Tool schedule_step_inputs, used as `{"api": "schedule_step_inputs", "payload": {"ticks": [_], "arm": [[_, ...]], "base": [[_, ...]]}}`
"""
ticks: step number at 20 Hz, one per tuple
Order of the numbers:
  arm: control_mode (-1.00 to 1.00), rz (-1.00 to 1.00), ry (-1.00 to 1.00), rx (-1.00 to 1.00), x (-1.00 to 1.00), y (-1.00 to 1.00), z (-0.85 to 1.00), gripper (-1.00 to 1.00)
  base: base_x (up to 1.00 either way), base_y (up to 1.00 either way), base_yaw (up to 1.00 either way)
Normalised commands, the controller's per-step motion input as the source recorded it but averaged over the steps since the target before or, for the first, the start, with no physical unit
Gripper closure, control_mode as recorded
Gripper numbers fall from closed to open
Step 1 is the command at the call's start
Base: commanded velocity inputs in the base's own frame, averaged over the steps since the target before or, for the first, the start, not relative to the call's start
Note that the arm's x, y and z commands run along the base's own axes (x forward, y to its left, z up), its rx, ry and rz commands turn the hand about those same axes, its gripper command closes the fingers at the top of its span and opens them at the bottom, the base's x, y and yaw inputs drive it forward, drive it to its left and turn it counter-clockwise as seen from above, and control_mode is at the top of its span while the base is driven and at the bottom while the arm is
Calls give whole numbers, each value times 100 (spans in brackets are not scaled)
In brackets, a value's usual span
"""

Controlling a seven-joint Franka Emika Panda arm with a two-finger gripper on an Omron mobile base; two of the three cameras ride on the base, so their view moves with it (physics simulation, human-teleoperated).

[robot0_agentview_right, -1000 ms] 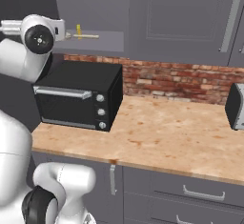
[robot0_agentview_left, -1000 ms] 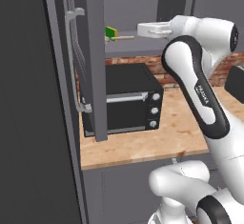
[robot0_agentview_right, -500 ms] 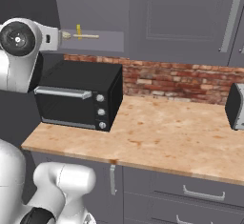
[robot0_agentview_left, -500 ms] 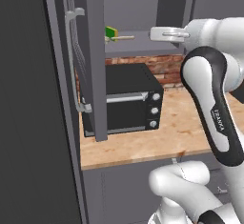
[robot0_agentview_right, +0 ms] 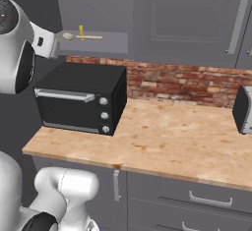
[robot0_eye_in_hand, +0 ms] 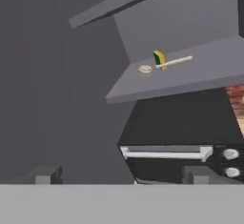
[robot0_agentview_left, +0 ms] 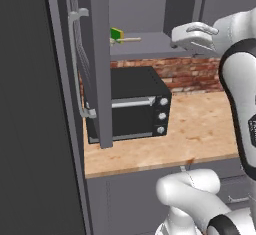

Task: Pick up the sponge and dish brush from the sink, and place them back in the cabinet, and close the cabinet door.

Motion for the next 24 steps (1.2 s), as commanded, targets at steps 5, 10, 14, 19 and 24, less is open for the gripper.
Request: {"api": "schedule_step_inputs", "payload": {"ticks": [5, 10, 14, 19, 24], "arm": [[-100, -2, 25, 11, -56, -9, 0, -100], [-100, -3, 20, 15, -58, 0, -5, -100], [-100, -3, 11, 18, -62, 0, -9, -100], [-100, -4, 1, 20, -65, 0, -15, -100], [-100, -10, 0, 16, -56, 5, -26, -100]], "base": [[0, 0, 0], [0, 0, 0], [0, 0, 0], [0, 0, 0], [0, 0, 0]]}}
